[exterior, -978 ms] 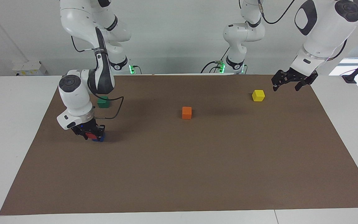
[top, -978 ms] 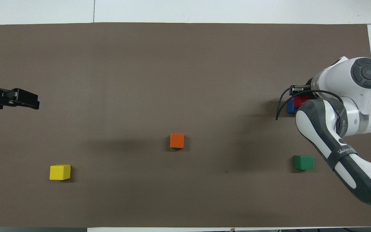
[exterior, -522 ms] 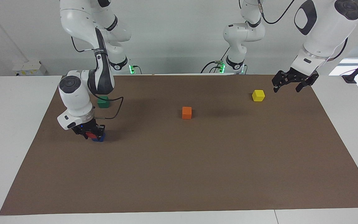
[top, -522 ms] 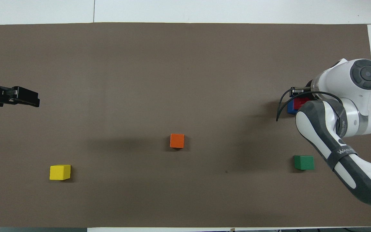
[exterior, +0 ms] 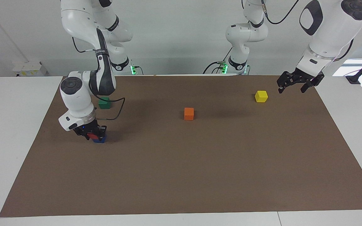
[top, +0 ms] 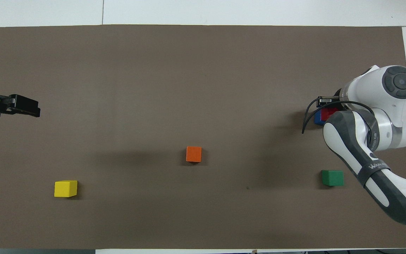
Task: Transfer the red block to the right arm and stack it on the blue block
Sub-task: 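Lower the red cube onto the blue cube with the right gripper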
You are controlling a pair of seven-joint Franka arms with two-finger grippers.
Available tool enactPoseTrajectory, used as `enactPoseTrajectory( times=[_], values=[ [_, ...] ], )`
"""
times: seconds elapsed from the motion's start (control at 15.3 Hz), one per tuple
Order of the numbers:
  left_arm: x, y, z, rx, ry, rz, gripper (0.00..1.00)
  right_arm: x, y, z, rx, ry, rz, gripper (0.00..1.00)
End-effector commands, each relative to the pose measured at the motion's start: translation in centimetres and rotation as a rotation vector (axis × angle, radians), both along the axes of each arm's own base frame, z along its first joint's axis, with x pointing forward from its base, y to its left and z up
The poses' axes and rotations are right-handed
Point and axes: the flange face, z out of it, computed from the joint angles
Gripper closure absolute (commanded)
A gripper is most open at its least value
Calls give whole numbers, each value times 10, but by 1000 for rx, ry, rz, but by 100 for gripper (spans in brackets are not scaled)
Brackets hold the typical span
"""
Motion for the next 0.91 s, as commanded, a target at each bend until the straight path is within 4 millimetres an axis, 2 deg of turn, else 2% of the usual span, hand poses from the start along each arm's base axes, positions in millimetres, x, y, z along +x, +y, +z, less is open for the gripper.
enactPoseTrajectory(
  times=[0.0,0.2,0.33,0.39,0.46,0.65,0.85],
  values=[
    [-3,2,1,-10,-4,6,0,-6,1,-2,-2,-7,-5,100],
    [-3,2,1,-10,-3,6,0,-6,2,-2,-2,-9,-5,98],
    [-3,2,1,-10,-3,6,0,-6,2,-2,-2,-7,-12,61],
    [-3,2,1,-10,-3,6,0,-6,2,-1,-2,-8,-12,49],
    [-3,2,1,-10,-3,6,0,-5,2,-1,-2,-9,-14,42],
    [-3,2,1,-10,-3,6,0,-5,2,-1,-2,-7,-14,30],
    [-3,2,1,-10,-3,6,0,-5,3,0,-2,-6,-13,28]
  ],
)
